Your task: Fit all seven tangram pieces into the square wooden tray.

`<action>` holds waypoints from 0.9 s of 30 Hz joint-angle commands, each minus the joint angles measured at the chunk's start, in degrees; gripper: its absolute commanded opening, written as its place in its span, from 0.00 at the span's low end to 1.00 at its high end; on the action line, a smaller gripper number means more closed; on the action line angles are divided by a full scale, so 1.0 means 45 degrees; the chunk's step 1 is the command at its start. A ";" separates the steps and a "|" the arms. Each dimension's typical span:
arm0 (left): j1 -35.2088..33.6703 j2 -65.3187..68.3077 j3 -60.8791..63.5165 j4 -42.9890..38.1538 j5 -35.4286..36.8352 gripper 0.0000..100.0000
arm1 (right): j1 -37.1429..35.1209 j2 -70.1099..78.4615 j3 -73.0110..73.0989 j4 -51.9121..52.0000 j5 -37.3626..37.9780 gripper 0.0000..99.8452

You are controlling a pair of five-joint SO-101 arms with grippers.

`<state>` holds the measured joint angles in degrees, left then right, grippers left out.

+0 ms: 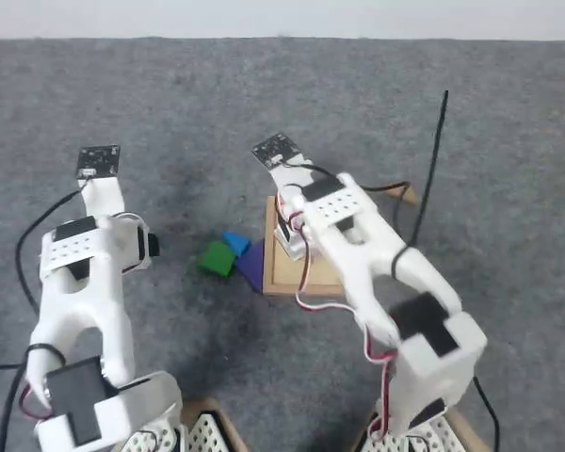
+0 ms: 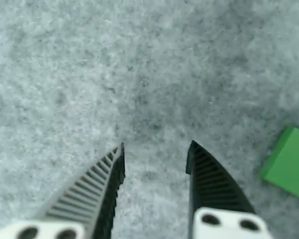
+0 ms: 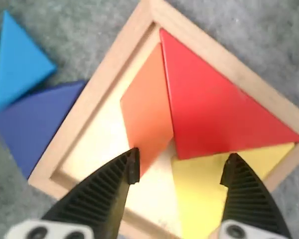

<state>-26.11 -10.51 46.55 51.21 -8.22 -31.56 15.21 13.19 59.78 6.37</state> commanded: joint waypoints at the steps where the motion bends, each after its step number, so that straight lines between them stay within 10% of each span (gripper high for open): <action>1: -0.0039 -0.0606 -0.0068 -0.0274 0.0098 0.20 | -0.0147 0.0518 -0.1270 -0.0166 -0.0078 0.27; 27: -0.0020 -0.0606 0.0225 -0.0723 0.0098 0.20 | -0.1827 0.1475 -0.1621 0.0869 -0.0703 0.27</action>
<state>-26.20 -10.51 48.22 49.19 -8.22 -38.68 22.07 5.45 62.15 5.85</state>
